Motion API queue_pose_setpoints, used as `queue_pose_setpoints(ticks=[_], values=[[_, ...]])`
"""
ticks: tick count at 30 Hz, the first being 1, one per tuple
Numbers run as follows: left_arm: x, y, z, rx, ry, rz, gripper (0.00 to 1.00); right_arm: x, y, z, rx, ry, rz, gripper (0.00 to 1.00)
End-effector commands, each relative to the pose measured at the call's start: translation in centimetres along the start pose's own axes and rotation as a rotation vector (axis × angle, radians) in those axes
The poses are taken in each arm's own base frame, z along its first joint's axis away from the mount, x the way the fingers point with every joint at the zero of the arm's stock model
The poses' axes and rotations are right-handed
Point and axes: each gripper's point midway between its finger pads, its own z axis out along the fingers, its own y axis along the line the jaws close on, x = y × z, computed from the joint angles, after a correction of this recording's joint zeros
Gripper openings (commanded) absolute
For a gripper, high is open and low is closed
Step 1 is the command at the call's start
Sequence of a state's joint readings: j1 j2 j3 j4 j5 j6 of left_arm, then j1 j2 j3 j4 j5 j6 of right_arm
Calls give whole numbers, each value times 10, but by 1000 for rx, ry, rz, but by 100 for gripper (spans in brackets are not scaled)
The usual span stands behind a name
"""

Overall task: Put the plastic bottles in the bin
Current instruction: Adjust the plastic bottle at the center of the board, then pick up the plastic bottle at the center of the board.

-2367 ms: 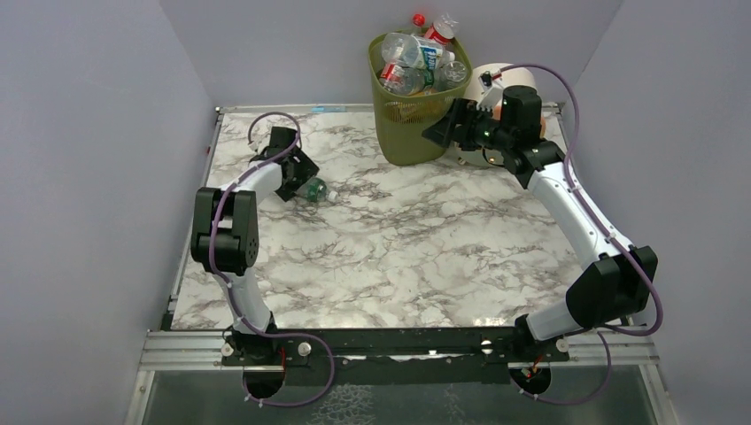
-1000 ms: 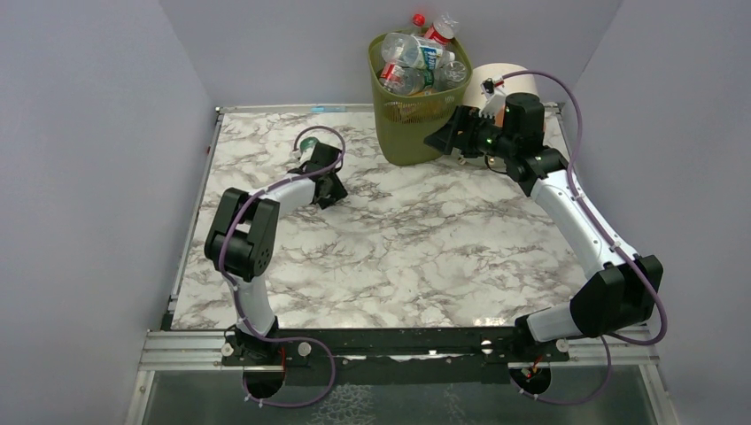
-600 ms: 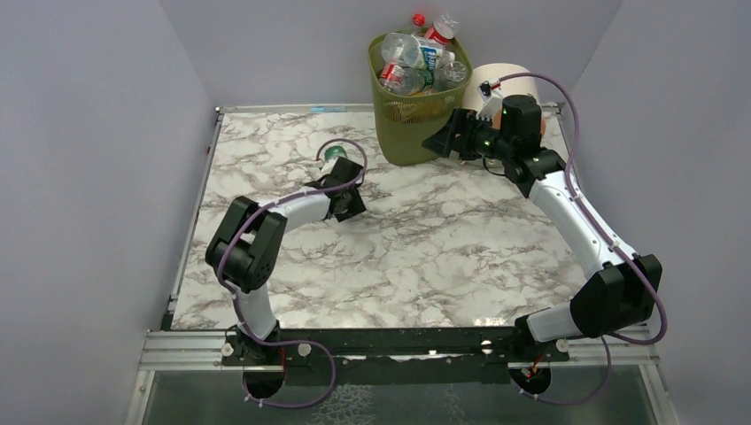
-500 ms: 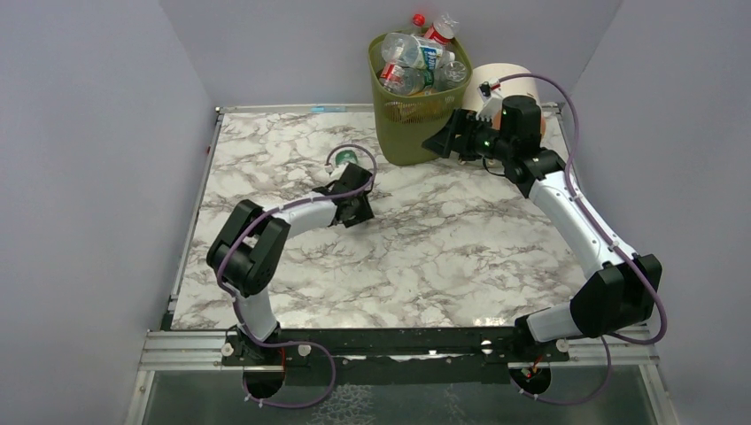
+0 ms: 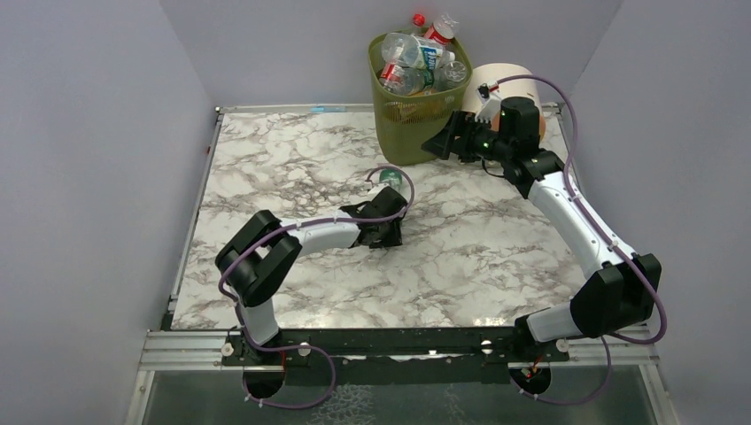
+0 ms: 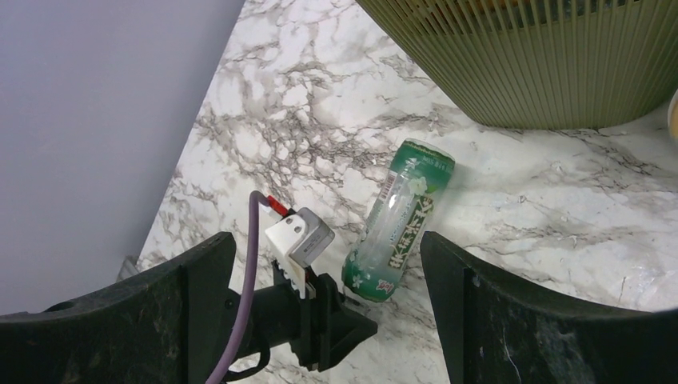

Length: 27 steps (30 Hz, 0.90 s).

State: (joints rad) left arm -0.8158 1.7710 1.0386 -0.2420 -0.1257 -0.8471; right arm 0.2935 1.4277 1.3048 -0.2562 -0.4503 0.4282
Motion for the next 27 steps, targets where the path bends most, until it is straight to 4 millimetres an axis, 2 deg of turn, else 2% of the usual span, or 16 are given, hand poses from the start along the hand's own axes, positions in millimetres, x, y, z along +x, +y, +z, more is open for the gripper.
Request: queue_pose_setpoints(ticks=[1,4,8,9,10,11,18,22,27], values=[[-10,-10,-8,10,-41,90,53,0,2,-3,4,0,-22,89],[-15,-18,-17,41,-75,127,66,-1,-1,-1,23,6,-26,89],[-18,-22,-23,58,-90,162,74,-5,-6,2,50,12,-30,89],[-24,-27,-32,79,-111,164,77,-6,-8,3,62,12,-31,89],[-25,-28,-35,85,-117,168,92,-7,-10,4,73,14,-32,89],[-26,-28,-39,91,-122,171,98,-7,-13,5,86,17,-35,89],[-32,-27,-72,127,-166,168,99,-6,-29,25,126,61,-26,89],[-38,-21,-103,150,-222,148,99,4,-39,42,134,100,-19,89],[-45,-17,-140,218,-306,142,99,19,-35,68,131,126,-25,90]])
